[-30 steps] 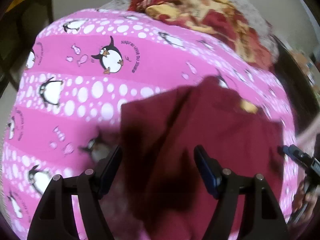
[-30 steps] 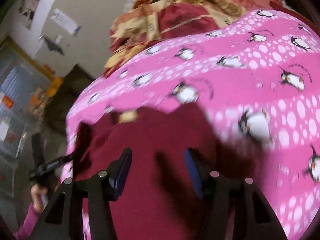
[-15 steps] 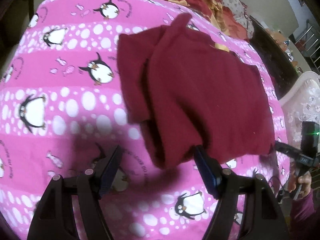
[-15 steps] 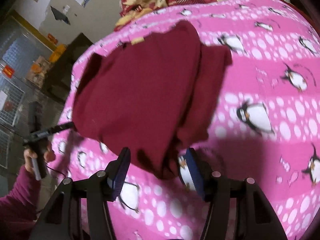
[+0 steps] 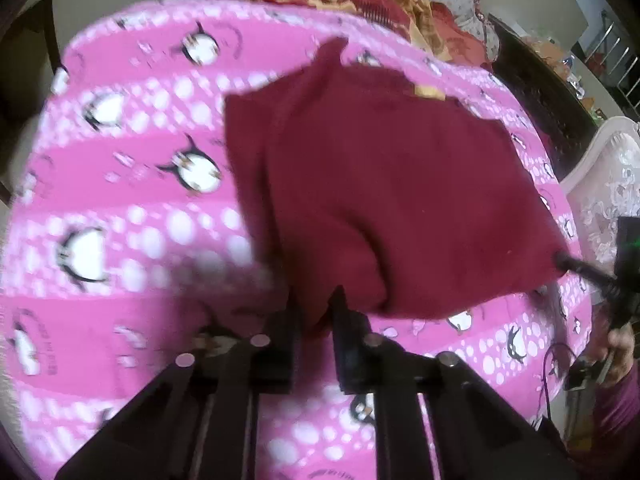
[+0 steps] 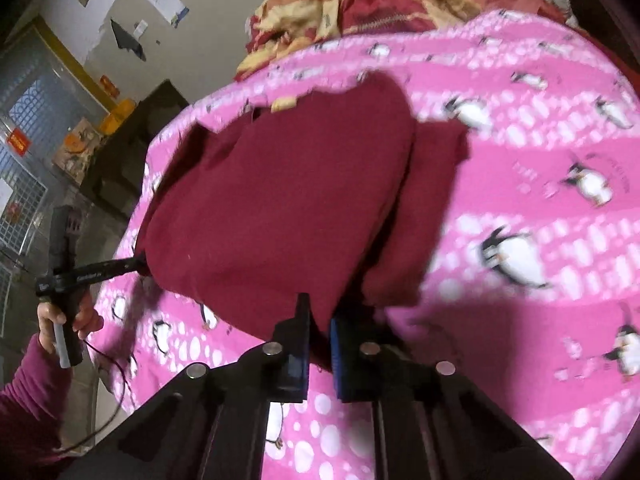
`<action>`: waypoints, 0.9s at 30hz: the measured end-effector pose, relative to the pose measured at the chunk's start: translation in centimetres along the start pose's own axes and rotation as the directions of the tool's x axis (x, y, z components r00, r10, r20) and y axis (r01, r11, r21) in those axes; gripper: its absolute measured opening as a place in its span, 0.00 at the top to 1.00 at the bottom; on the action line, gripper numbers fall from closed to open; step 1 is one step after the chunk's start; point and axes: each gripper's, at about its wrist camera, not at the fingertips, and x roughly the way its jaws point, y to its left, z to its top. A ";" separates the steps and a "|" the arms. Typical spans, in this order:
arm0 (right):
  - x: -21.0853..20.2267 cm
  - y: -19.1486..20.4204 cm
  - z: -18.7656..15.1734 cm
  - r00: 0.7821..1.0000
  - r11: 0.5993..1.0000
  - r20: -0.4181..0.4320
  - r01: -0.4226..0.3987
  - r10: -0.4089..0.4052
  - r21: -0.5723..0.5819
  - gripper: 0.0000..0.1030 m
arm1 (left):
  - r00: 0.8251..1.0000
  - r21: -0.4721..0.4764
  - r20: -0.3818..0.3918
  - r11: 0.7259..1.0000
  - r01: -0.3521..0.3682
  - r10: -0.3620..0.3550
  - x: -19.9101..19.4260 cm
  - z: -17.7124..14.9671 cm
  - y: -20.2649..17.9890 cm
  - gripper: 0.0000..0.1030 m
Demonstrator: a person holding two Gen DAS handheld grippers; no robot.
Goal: Fold small clothes
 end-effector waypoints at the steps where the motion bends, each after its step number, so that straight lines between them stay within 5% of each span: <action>1: -0.5 -0.2 0.2 1.000 1.000 0.006 0.006 -0.006 0.000 0.93 | 1.000 0.000 0.005 1.000 -0.010 0.010 -0.5 0.1 0.2 0.92; 9: 1.7 -1.7 -2.3 0.988 0.996 -0.122 0.088 -0.090 -0.017 0.93 | 0.998 -0.039 -0.054 0.999 -0.031 0.029 2.2 -2.7 1.6 0.92; 13: -0.2 -0.7 -1.2 0.986 0.991 -0.112 0.119 -0.125 -0.055 0.91 | 1.000 -0.052 -0.023 0.999 -0.007 0.005 1.1 -2.5 1.8 0.90; 14: -0.8 -0.1 -0.8 0.985 0.988 -0.100 0.135 -0.142 -0.076 0.87 | 1.000 -0.053 -0.014 0.998 -0.012 0.012 0.6 -2.4 1.8 0.84; 17: -2.5 2.5 0.6 0.987 0.979 -0.029 0.154 -0.160 -0.136 0.50 | 1.000 -0.095 0.030 0.995 -0.003 0.006 -0.9 -2.4 2.4 0.56; 18: -2.6 3.7 1.2 0.989 0.976 -0.005 0.148 -0.150 -0.160 0.46 | 0.999 -0.108 0.046 0.994 -0.003 0.008 -1.1 -2.4 2.4 0.55; 27: 8.2 12.6 6.5 0.997 0.959 -0.067 0.027 -0.047 -0.282 0.46 | 0.987 -0.162 0.069 0.978 -0.131 0.144 0.5 -1.4 1.6 0.53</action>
